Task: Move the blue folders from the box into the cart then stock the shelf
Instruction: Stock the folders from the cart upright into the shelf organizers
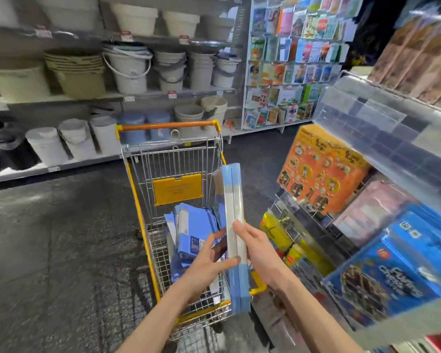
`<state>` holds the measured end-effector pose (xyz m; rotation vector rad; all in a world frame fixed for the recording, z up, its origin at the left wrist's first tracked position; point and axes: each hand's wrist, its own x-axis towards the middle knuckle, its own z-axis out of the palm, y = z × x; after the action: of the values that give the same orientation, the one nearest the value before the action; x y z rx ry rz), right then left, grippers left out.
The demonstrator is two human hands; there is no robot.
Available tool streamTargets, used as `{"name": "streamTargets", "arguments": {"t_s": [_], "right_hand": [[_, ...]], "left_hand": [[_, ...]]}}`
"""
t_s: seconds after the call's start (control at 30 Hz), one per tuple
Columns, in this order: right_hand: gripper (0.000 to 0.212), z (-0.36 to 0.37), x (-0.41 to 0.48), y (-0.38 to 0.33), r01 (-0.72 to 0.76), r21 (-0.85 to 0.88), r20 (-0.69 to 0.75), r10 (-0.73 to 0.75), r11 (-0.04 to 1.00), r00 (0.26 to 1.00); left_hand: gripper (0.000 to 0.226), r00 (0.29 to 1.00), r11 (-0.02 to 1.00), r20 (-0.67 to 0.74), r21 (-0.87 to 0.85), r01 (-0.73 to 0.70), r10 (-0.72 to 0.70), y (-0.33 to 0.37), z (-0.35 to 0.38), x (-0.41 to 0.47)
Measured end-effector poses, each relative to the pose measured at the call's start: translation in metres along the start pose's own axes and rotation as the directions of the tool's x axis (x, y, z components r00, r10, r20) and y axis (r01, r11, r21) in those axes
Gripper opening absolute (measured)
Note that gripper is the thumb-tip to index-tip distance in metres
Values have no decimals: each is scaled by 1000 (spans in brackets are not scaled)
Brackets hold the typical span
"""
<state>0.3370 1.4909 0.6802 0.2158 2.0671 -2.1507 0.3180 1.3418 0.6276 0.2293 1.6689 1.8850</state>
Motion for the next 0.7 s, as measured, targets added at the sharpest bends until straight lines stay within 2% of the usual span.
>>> {"name": "streamTargets", "arguments": {"t_s": [0.17, 0.27, 0.33, 0.43, 0.53, 0.63, 0.7], "right_hand": [[36, -18, -5, 1, 16, 61, -6, -16, 998, 1000], [47, -14, -3, 1, 46, 15, -131, -44, 999, 990], [52, -11, 3, 2, 36, -106, -249, -62, 994, 966], [20, -14, 9, -7, 110, -279, -331, -204, 954, 921], [11, -28, 9, -22, 149, -293, -387, -259, 945, 885], [9, -46, 4, -38, 197, -183, -417, -258, 963, 872], [11, -52, -1, -52, 244, -78, -459, -252, 967, 852]], "left_hand": [[66, 999, 1000, -35, -7, -2, 1, 7, 25, -3], [65, 997, 1000, -77, -1, -30, 30, 6, 36, -2], [64, 996, 999, -85, 9, -34, 35, 8, 39, -1], [64, 999, 999, -26, 39, -21, 22, 15, 35, 5], [60, 999, 995, -12, 92, -36, 37, 31, 24, 17], [42, 975, 989, -179, 97, -113, 129, 47, 17, 35], [31, 921, 981, -336, 52, -189, 195, 56, 10, 47]]}}
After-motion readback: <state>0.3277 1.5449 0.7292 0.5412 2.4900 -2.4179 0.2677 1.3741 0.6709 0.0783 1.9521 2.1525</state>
